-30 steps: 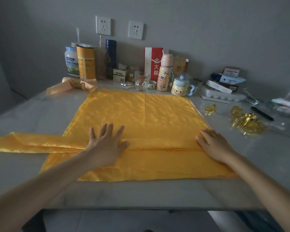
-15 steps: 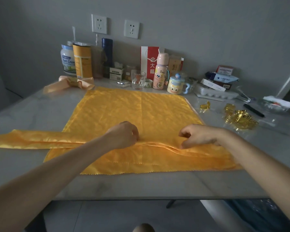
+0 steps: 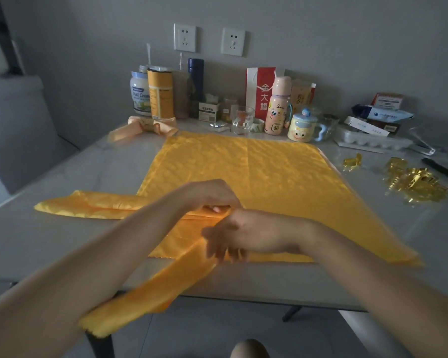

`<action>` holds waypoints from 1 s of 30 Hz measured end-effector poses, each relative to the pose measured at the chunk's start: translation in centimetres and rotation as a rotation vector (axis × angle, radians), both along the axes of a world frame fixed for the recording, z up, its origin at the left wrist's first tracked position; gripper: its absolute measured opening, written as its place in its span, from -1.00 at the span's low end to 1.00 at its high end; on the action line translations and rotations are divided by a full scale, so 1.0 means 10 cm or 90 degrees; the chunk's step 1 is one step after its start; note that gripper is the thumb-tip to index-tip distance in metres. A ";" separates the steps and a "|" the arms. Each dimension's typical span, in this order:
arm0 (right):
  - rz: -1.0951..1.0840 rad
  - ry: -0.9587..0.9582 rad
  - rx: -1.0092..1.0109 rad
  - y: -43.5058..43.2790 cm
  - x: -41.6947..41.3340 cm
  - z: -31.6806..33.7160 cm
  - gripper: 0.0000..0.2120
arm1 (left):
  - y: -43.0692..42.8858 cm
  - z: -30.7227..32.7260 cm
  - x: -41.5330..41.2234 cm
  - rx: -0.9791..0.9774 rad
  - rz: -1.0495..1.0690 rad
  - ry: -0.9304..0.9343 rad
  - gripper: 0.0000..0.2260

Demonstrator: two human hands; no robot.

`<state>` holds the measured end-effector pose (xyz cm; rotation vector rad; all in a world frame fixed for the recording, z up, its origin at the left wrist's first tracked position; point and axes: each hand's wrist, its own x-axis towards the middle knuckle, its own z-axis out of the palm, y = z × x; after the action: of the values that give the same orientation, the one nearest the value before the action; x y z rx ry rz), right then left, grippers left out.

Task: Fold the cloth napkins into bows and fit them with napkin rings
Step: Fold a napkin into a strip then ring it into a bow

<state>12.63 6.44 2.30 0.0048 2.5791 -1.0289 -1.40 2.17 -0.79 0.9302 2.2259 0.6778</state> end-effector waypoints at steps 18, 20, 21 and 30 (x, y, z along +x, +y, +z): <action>-0.138 0.176 0.225 0.58 -0.42 -0.41 -0.73 | -0.59 0.02 -0.47 -0.077 0.014 0.214 -0.85; -0.115 0.173 0.225 0.58 -0.42 -0.38 -0.81 | -0.63 0.06 -0.51 -0.152 0.011 0.195 -0.76; -0.107 0.181 0.221 0.57 -0.44 -0.38 -0.84 | -0.63 0.09 -0.52 -0.198 0.008 0.198 -0.71; -0.181 0.186 0.191 0.78 -0.75 -0.27 -0.84 | -0.38 0.25 -0.63 -0.234 -0.008 0.280 -0.68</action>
<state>5.18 14.19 -0.38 0.3307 3.0444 -0.7678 -7.65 -1.61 1.69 0.9669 2.6007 0.0414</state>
